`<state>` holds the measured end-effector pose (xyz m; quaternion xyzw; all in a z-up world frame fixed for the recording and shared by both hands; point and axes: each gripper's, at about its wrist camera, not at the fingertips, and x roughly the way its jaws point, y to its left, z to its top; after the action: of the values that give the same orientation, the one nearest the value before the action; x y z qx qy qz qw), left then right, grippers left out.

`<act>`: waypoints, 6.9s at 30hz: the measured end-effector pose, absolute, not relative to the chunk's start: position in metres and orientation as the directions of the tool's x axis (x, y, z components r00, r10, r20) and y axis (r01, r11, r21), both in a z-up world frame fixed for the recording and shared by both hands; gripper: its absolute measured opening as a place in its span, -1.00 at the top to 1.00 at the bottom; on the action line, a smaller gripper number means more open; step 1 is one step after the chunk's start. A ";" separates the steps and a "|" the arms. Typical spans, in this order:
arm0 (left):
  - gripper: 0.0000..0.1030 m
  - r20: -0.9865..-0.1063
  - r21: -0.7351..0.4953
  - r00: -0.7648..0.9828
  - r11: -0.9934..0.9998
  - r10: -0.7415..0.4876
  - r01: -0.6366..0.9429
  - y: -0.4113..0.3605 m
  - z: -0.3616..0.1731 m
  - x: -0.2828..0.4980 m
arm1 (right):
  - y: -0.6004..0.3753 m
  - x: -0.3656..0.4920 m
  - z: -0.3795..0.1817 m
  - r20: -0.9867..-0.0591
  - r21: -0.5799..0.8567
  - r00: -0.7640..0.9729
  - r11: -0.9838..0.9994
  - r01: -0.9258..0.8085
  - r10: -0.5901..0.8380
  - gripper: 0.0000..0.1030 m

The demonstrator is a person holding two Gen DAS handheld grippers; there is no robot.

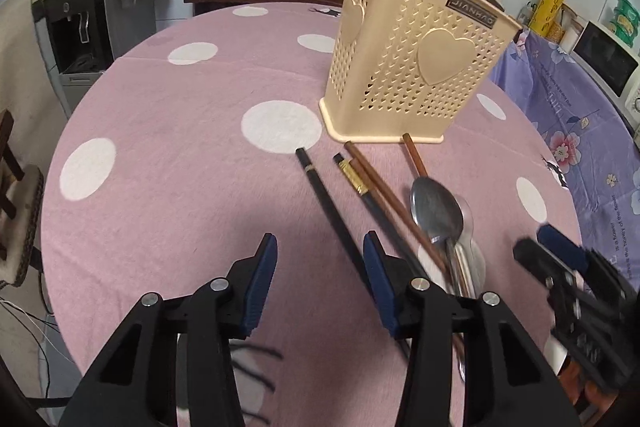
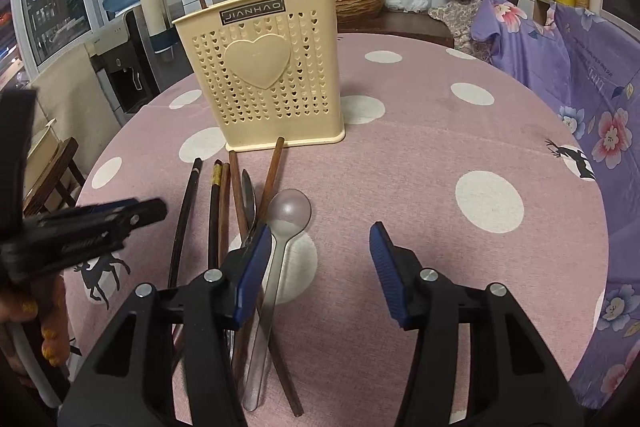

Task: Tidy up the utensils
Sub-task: 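Close the left tool on a black gold-banded chopstick while the right tool grasps a brown chopstick, then lift both held chopsticks up over the cream basket, then drop both chopsticks into the basket by opening both tools, then move both open tools back toward the spoons and chopsticks beside the basket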

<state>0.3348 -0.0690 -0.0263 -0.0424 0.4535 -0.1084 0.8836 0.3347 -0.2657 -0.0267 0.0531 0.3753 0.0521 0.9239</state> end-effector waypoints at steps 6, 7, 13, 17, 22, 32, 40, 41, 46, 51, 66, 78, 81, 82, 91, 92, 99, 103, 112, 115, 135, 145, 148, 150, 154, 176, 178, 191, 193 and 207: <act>0.24 -0.832 -0.104 0.535 0.989 -0.145 0.108 -0.080 -0.036 0.362 | -0.273 0.333 -0.025 -0.686 0.135 0.716 0.990 -0.044 0.126 0.00; 0.25 -0.837 -0.098 0.529 0.990 -0.139 0.106 -0.081 -0.038 0.365 | -0.273 0.333 -0.025 -0.687 0.136 0.716 0.990 -0.042 0.125 0.00; 0.43 -0.844 -0.063 0.527 0.994 -0.103 0.094 -0.082 -0.041 0.377 | -0.270 0.340 -0.024 -0.693 0.154 0.705 0.986 -0.058 0.150 0.06; 0.71 -0.847 -0.044 0.523 0.994 -0.088 0.097 -0.076 -0.041 0.383 | -0.268 0.347 -0.022 -0.692 0.171 0.701 0.982 -0.076 0.174 0.09; 0.78 -0.855 -0.063 0.508 0.994 -0.100 0.090 -0.060 -0.040 0.389 | -0.271 0.379 -0.019 -0.715 0.242 0.663 0.968 -0.067 0.225 0.26; 0.78 -0.852 -0.053 0.516 0.995 -0.092 0.089 -0.050 -0.041 0.394 | -0.246 0.453 -0.039 -0.762 0.315 0.588 0.949 -0.027 0.270 0.40; 0.78 -0.844 -0.047 0.529 0.994 -0.092 0.098 -0.052 -0.041 0.392 | -0.227 0.468 -0.051 -0.780 0.272 0.576 0.962 -0.042 0.245 0.59; 0.79 -0.843 -0.046 0.530 0.994 -0.090 0.097 -0.053 -0.041 0.391 | -0.226 0.468 -0.052 -0.783 0.268 0.572 0.963 -0.044 0.244 0.60; 0.79 -0.842 -0.032 0.534 0.995 -0.079 0.097 -0.055 -0.040 0.390 | -0.219 0.472 -0.060 -0.801 0.255 0.550 0.966 -0.043 0.236 0.75; 0.79 -0.841 -0.023 0.536 0.995 -0.070 0.093 -0.057 -0.040 0.390 | -0.219 0.471 -0.060 -0.796 0.256 0.557 0.966 -0.043 0.236 0.82; 0.83 -0.807 -0.087 0.578 0.992 -0.124 0.091 -0.054 -0.013 0.387 | -0.257 0.438 0.005 -0.680 0.313 0.675 0.946 -0.087 0.287 0.84; 0.83 -0.666 -0.120 0.724 0.984 -0.179 0.132 -0.035 0.072 0.356 | -0.296 0.391 0.079 -0.619 0.266 0.736 0.955 -0.133 0.275 0.84; 0.83 -0.634 -0.109 0.752 0.983 -0.181 0.145 -0.031 0.089 0.345 | -0.304 0.377 0.095 -0.611 0.246 0.745 0.958 -0.145 0.270 0.84; 0.83 -0.628 -0.110 0.757 0.983 -0.184 0.148 -0.029 0.093 0.343 | -0.308 0.373 0.100 -0.607 0.243 0.747 0.959 -0.149 0.270 0.84; 0.84 -0.600 -0.104 0.780 0.984 -0.179 0.146 -0.024 0.112 0.328 | -0.320 0.349 0.123 -0.585 0.217 0.771 0.964 -0.151 0.253 0.86; 0.84 -0.597 -0.104 0.782 0.984 -0.181 0.148 -0.025 0.114 0.327 | -0.322 0.348 0.124 -0.584 0.228 0.769 0.962 -0.153 0.261 0.86; 0.84 -0.551 -0.093 0.815 0.984 -0.179 0.153 -0.026 0.137 0.316 | -0.327 0.344 0.142 -0.568 0.241 0.778 0.958 -0.156 0.269 0.86; 0.84 -0.536 -0.110 0.821 0.980 -0.198 0.165 -0.027 0.154 0.319 | -0.323 0.347 0.157 -0.561 0.241 0.779 0.956 -0.170 0.280 0.86; 0.84 -0.425 -0.168 0.869 0.965 -0.255 0.201 -0.042 0.234 0.335 | -0.320 0.373 0.235 -0.466 0.253 0.847 0.956 -0.149 0.255 0.86; 0.84 -0.372 -0.226 0.886 0.953 -0.275 0.201 -0.047 0.263 0.349 | -0.318 0.386 0.270 -0.407 0.248 0.885 0.960 -0.129 0.224 0.86; 0.84 -0.430 -0.210 0.883 0.972 -0.188 0.105 -0.087 0.168 0.415 | -0.298 0.477 0.184 -0.462 0.246 0.882 0.969 0.021 0.098 0.86; 0.84 -0.513 -0.196 0.838 0.976 -0.184 0.095 -0.085 0.128 0.423 | -0.295 0.480 0.154 -0.494 0.250 0.864 0.967 0.037 0.095 0.86; 0.84 -0.524 -0.184 0.831 0.978 -0.185 0.102 -0.088 0.122 0.422 | -0.294 0.479 0.155 -0.490 0.246 0.865 0.969 0.023 0.104 0.85; 0.83 -0.517 -0.179 0.837 0.979 -0.178 0.097 -0.088 0.121 0.418 | -0.294 0.477 0.154 -0.481 0.257 0.870 0.966 0.017 0.112 0.85; 0.39 -0.503 -0.170 0.847 0.980 -0.173 0.099 -0.086 0.124 0.409 | -0.300 0.469 0.153 -0.462 0.278 0.880 0.960 0.027 0.109 -0.14; -0.75 -0.608 -0.110 0.773 0.983 -0.181 0.144 -0.058 0.048 0.320 | -0.282 0.367 0.058 -0.555 0.212 0.806 0.972 -0.100 0.204 -0.44; -0.75 -0.634 -0.106 0.754 0.985 -0.174 0.138 -0.055 0.036 0.318 | -0.277 0.363 0.043 -0.578 0.196 0.789 0.974 -0.114 0.209 -0.44; -0.14 -0.708 -0.112 0.687 0.986 -0.166 0.123 -0.042 -0.007 0.308 | -0.270 0.357 -0.009 -0.662 0.214 0.709 0.968 -0.134 0.245 -0.32; 0.00 -0.719 -0.117 0.675 0.986 -0.168 0.120 -0.041 -0.012 0.309 | -0.268 0.359 -0.012 -0.672 0.217 0.697 0.967 -0.136 0.249 -0.17; 0.47 -0.759 -0.176 0.580 0.951 -0.295 0.253 -0.058 -0.022 0.285 | -0.254 0.357 -0.030 -0.718 0.200 0.650 0.968 -0.149 0.248 0.03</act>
<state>0.2850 -0.0580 -0.0219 -0.0242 0.4312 -0.1543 0.8886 0.3573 -0.2540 -0.0302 0.0617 0.4038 0.1096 0.9062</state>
